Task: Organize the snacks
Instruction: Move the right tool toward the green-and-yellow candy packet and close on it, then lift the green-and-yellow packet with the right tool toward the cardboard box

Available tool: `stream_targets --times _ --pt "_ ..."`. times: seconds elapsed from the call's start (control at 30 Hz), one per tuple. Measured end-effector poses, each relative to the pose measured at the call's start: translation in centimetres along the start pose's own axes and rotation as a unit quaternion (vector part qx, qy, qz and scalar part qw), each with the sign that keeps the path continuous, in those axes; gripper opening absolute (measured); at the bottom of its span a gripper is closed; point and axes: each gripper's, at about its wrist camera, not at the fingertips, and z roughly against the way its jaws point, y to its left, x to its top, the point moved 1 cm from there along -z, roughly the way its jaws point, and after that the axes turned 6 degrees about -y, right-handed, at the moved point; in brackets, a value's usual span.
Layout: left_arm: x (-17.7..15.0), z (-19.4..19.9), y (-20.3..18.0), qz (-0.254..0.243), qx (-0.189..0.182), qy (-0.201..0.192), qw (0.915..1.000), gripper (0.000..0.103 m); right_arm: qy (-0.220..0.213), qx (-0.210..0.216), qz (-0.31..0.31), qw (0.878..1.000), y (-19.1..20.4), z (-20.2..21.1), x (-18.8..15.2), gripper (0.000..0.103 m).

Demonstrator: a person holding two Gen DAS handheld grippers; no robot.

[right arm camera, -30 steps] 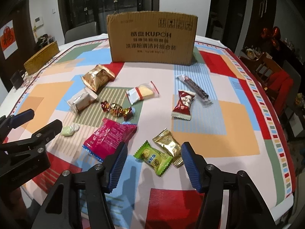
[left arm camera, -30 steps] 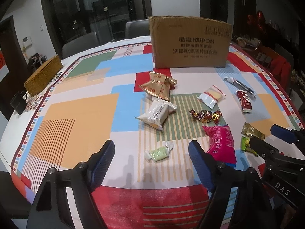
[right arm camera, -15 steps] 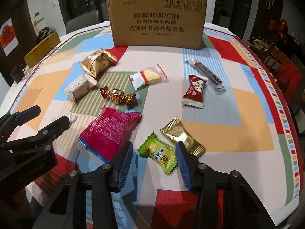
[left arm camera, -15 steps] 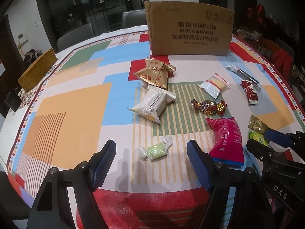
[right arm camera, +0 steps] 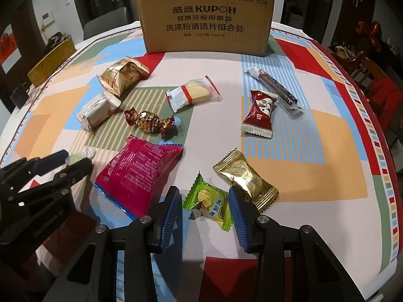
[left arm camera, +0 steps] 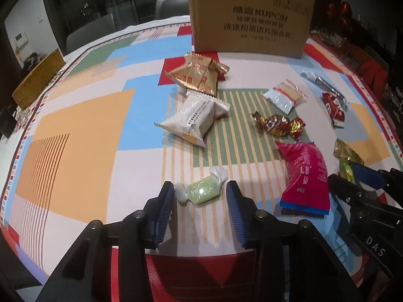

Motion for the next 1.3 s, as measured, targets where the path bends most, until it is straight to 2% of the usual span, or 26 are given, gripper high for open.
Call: stream_targets --times 0.1,0.17,0.23,0.33,0.8,1.3 --pt "-0.1 0.1 0.0 0.001 -0.003 0.000 1.0000 0.040 0.001 -0.001 0.004 1.000 0.0 0.0 0.0 0.042" --pt "-0.2 0.1 -0.1 0.000 -0.009 -0.001 1.0000 0.033 0.001 -0.002 0.004 1.000 0.0 0.0 -0.1 0.039" --pt "-0.1 0.2 -0.3 -0.002 -0.011 -0.002 0.9999 0.030 0.000 0.000 -0.002 1.000 -0.2 0.1 -0.1 0.028" --pt "-0.1 0.3 -0.4 -0.002 -0.019 -0.002 0.9998 0.029 -0.001 0.007 -0.012 1.000 -0.6 0.1 -0.1 0.019" --pt "0.6 1.4 -0.2 0.001 -0.018 -0.021 0.9996 0.028 -0.023 0.005 -0.008 1.000 -0.7 1.2 0.6 0.018" --pt "3.1 3.0 -0.2 -0.002 -0.016 -0.039 0.9991 0.028 -0.051 0.000 -0.008 0.999 -1.2 2.5 3.1 0.018"
